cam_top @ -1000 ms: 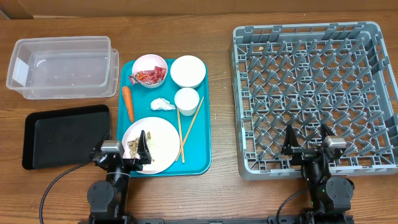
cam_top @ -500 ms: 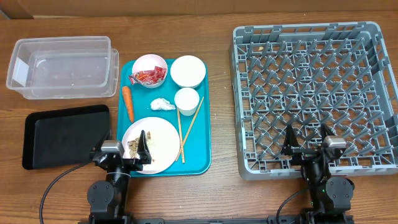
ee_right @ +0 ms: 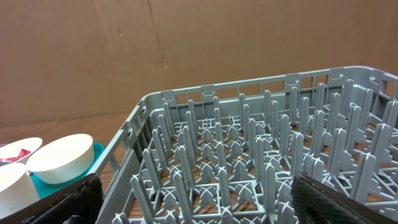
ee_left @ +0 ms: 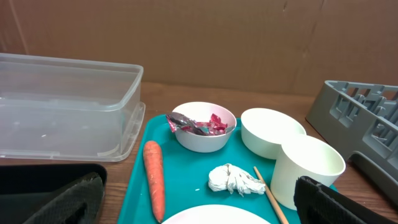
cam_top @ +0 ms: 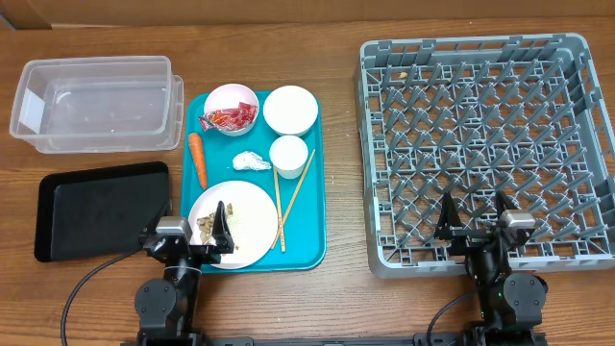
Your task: Sort waste into correct bins and load items into the dishwasher
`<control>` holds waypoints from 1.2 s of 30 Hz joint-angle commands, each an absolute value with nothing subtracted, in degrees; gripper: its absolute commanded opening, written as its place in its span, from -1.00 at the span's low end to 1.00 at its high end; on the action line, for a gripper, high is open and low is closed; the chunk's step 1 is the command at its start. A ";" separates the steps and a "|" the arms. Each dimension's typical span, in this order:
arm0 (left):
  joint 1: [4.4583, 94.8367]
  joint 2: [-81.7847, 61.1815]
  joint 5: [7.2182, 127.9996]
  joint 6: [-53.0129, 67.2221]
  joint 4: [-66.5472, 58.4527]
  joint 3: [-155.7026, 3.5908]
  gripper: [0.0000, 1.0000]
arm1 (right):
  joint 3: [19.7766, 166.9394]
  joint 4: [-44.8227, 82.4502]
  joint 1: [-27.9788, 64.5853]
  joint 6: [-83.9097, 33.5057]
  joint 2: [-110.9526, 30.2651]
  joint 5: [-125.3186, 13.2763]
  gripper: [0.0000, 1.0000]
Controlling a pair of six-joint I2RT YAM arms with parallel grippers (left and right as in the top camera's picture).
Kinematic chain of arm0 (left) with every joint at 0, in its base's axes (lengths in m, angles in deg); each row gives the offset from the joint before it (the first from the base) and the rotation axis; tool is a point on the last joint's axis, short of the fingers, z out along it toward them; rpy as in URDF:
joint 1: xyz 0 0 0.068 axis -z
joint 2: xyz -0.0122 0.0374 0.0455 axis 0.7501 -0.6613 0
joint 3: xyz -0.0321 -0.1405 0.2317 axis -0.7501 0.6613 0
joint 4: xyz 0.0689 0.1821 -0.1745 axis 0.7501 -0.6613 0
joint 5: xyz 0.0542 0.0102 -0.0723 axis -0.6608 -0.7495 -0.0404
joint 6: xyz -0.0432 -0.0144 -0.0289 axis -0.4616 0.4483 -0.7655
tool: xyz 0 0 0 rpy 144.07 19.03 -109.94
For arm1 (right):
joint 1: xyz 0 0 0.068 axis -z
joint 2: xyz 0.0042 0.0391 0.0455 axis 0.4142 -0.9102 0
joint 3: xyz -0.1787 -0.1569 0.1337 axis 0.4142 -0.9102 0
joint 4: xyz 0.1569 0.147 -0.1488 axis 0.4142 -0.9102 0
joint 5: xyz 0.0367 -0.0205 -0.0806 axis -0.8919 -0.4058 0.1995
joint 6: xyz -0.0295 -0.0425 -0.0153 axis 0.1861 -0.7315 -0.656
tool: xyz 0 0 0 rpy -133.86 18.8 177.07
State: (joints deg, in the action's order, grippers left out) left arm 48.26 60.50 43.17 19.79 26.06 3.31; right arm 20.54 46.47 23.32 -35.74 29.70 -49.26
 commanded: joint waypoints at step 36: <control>48.52 41.64 41.86 15.95 -3.25 -29.37 1.00 | 61.41 18.87 23.58 -33.00 -4.31 -52.80 1.00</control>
State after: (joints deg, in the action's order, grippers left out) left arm 48.26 49.51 41.45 16.43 -2.07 -23.25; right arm 55.25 21.86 23.32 -33.11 0.17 -52.34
